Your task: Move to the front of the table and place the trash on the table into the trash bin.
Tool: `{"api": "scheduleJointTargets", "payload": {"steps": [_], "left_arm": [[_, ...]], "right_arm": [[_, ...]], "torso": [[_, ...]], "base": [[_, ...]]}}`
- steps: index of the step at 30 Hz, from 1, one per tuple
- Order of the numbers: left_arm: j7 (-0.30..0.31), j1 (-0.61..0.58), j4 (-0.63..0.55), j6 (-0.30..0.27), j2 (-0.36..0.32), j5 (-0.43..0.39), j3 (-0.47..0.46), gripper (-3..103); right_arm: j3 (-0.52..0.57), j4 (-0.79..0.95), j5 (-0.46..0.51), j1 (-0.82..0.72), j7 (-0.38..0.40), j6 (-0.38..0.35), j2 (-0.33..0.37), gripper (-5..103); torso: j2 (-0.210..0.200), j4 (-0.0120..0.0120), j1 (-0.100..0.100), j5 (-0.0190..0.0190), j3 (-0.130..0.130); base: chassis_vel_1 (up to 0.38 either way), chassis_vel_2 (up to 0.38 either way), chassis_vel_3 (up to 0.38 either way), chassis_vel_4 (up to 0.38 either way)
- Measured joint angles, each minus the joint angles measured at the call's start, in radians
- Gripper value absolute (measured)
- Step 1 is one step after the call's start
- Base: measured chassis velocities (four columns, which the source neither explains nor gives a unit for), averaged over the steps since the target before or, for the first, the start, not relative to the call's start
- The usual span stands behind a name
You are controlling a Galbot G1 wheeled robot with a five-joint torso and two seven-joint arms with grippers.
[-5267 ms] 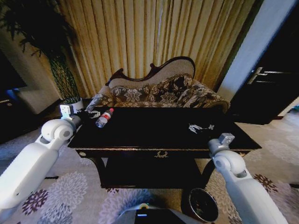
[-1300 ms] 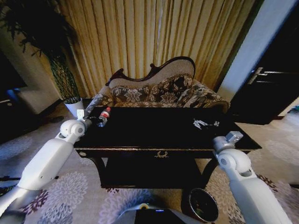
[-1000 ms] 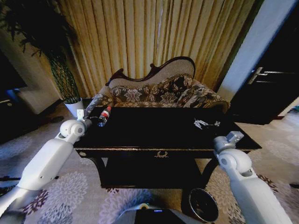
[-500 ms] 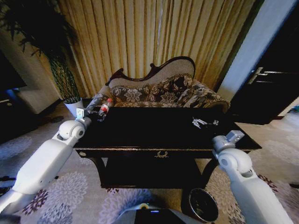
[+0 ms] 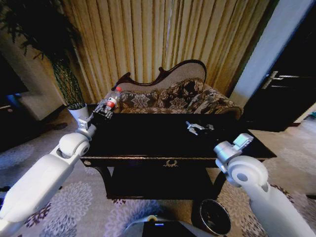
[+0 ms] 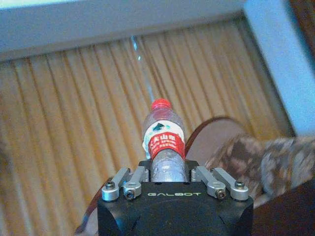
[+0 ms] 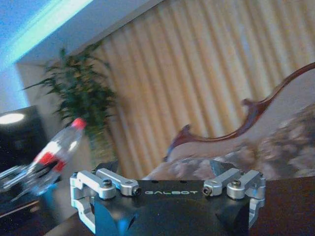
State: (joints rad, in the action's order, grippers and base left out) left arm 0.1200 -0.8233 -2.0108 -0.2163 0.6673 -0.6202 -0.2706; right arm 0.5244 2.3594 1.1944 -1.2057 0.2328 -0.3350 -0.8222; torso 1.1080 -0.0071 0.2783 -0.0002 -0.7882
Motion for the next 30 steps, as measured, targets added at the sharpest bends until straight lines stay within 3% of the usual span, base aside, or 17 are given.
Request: {"api": "scheduleJointTargets", "payload": {"steps": [5,10,20,23,30], "left_arm": [[-0.016,0.011,-0.041,0.02,-0.013,-0.022,0.014,32],[-0.028,0.072,-0.008,0.021,-0.006,-0.032,0.069,32],[-0.044,0.271,0.106,0.022,-0.011,-0.073,0.213,32],[-0.047,0.353,0.142,0.022,0.011,-0.08,0.284,32],[-0.047,0.453,0.162,0.016,0.079,-0.09,0.377,32]], "right_arm": [[-0.105,-0.052,0.122,0.167,-0.003,0.003,0.062,100],[-0.182,-0.134,0.171,0.31,-0.008,0.005,0.063,100],[-0.363,-0.352,0.206,0.601,-0.089,-0.025,0.026,100],[-0.446,-0.43,0.222,0.718,-0.096,-0.036,-0.021,100],[-0.532,-0.501,0.24,0.81,-0.135,-0.052,-0.069,100]], "torso": [[0.0,0.0001,0.0,0.0003,0.0],[0.0,0.0002,0.0,-0.0001,0.0],[0.0,-0.0002,0.0,0.0001,0.0],[0.0,0.0003,0.0,0.0,0.0],[0.0,0.0,0.0,0.0,0.0]], "base": [[0.0,0.0,0.0,0.0],[0.0,0.0,0.0,0.0],[0.0,0.0,0.0,0.0],[0.0,0.0,0.0,0.0],[0.0,0.0,0.0,0.0]]}}
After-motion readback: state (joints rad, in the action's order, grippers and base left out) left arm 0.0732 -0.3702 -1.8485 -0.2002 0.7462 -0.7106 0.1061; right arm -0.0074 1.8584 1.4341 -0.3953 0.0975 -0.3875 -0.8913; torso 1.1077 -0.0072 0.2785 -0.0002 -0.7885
